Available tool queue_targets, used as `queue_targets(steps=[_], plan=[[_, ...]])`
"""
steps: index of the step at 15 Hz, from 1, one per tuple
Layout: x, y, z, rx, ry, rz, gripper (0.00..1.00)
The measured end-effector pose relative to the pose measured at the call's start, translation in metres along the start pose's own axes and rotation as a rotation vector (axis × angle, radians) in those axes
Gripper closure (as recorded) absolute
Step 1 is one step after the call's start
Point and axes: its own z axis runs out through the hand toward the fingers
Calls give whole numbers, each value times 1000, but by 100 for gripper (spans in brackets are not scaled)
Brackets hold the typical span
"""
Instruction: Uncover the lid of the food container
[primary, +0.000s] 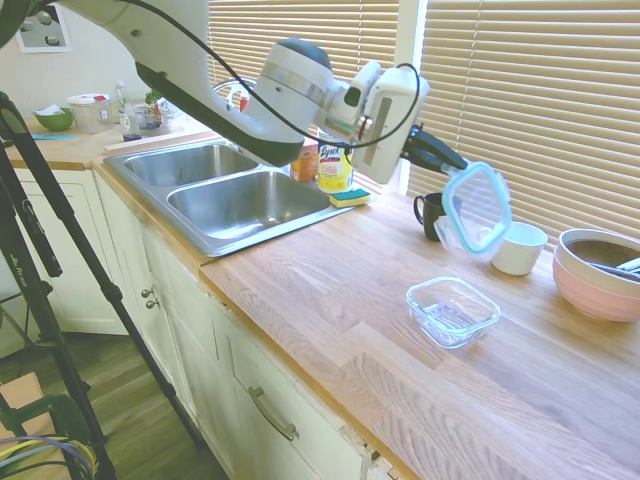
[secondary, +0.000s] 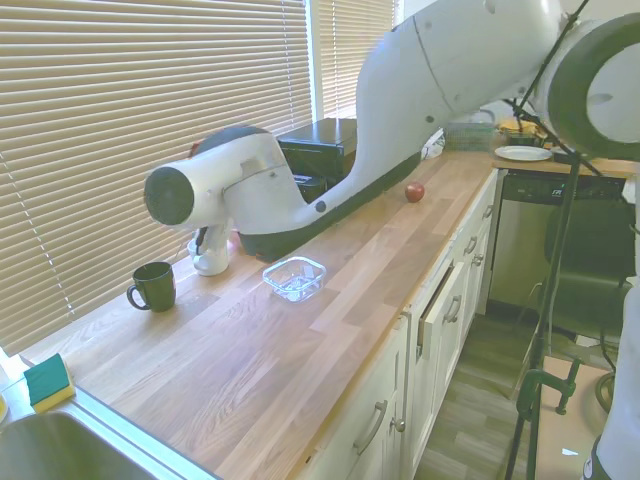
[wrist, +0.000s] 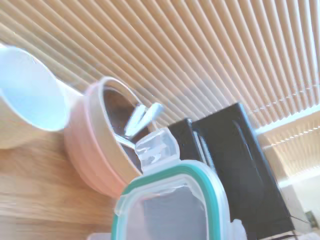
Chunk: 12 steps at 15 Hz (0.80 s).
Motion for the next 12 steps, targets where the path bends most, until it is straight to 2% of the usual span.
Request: queue_targets(steps=[3, 7, 9, 12], plan=[[3, -5, -29, 94, -132, 67, 100], [8, -2, -43, 205, -394, 163, 100], [12, 3, -41, 259, -528, 209, 100], [7, 13, -13, 329, -732, 277, 100]])
